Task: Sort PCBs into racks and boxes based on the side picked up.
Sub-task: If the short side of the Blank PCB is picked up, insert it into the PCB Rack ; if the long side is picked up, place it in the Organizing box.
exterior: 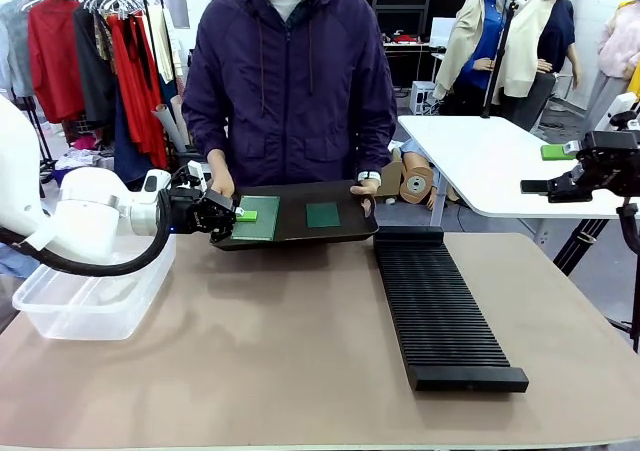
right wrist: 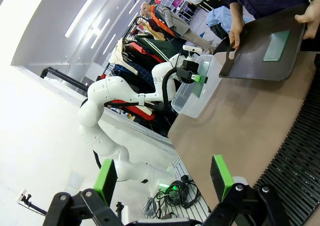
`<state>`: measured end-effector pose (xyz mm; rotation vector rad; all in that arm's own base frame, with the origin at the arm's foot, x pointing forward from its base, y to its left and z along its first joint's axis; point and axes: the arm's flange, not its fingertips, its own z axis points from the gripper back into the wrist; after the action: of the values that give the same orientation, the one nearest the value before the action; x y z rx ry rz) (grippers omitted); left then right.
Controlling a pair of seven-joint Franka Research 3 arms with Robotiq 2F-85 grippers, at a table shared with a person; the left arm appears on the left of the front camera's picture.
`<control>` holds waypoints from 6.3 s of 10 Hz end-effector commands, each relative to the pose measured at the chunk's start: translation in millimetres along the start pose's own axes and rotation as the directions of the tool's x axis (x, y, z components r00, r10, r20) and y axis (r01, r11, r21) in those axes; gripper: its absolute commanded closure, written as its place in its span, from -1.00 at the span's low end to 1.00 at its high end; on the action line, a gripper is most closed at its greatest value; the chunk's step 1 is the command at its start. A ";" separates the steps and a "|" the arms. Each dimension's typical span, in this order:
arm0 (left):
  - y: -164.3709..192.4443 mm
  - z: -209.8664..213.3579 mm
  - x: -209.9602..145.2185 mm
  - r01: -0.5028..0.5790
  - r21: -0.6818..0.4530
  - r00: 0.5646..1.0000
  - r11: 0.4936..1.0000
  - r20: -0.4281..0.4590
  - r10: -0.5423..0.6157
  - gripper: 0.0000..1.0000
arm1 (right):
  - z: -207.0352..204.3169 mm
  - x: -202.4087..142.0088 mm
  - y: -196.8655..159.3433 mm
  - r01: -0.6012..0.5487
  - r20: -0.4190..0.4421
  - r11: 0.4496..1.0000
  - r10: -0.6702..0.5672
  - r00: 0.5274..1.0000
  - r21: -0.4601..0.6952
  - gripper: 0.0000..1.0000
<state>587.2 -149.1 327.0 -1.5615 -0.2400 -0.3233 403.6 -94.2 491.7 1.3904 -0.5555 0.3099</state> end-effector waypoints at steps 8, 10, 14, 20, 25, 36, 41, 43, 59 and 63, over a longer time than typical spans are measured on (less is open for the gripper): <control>-0.5 -0.7 0.4 0.001 0.000 1.000 1.000 -0.001 -0.001 1.00 | 0.1 -0.4 1.4 -0.006 0.004 1.000 0.006 1.000 0.006 -1.00; -3.3 3.1 -0.9 -0.006 0.002 1.000 1.000 -0.003 0.006 1.00 | 0.1 -0.4 1.4 -0.006 0.004 1.000 0.006 1.000 0.006 -1.00; -40.4 37.8 3.3 -0.137 0.092 0.990 0.986 -0.028 0.140 1.00 | 0.1 -0.4 1.4 -0.006 0.004 1.000 0.006 1.000 0.006 -1.00; -105.0 112.8 11.0 -0.191 0.496 0.966 0.847 -0.059 0.253 1.00 | 0.1 -0.4 1.4 -0.006 0.004 1.000 0.006 1.000 0.006 -1.00; -115.8 164.2 12.9 -0.162 0.725 0.955 0.669 -0.055 0.292 1.00 | 0.1 -0.4 1.4 -0.006 0.004 1.000 0.006 1.000 0.006 -1.00; -98.5 204.3 5.8 -0.112 0.868 0.972 0.484 -0.004 0.234 1.00 | 0.1 -0.4 1.4 -0.006 0.004 1.000 0.006 1.000 0.006 -1.00; -58.0 197.6 -7.5 -0.095 0.871 0.973 0.482 -0.021 0.230 1.00 | 0.1 -0.4 1.4 -0.006 0.004 1.000 0.006 1.000 0.006 -1.00; -43.2 196.3 -11.1 -0.095 0.866 0.971 0.491 -0.029 0.239 1.00 | 0.1 -0.4 1.4 -0.006 0.004 1.000 0.006 1.000 0.006 -1.00; -26.7 210.7 -9.7 -0.125 0.846 0.977 0.519 0.013 0.215 -1.00 | 0.1 -0.4 1.4 -0.006 0.004 1.000 0.006 1.000 0.006 -1.00; -61.8 207.1 -4.3 -0.093 0.918 0.977 0.386 0.009 0.213 -1.00 | 0.1 -0.4 1.4 -0.006 0.004 1.000 0.006 1.000 0.006 -1.00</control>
<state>581.3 64.9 375.6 -0.4742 -0.1437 -0.0836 403.4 -94.2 491.2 1.3907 -0.5550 0.3089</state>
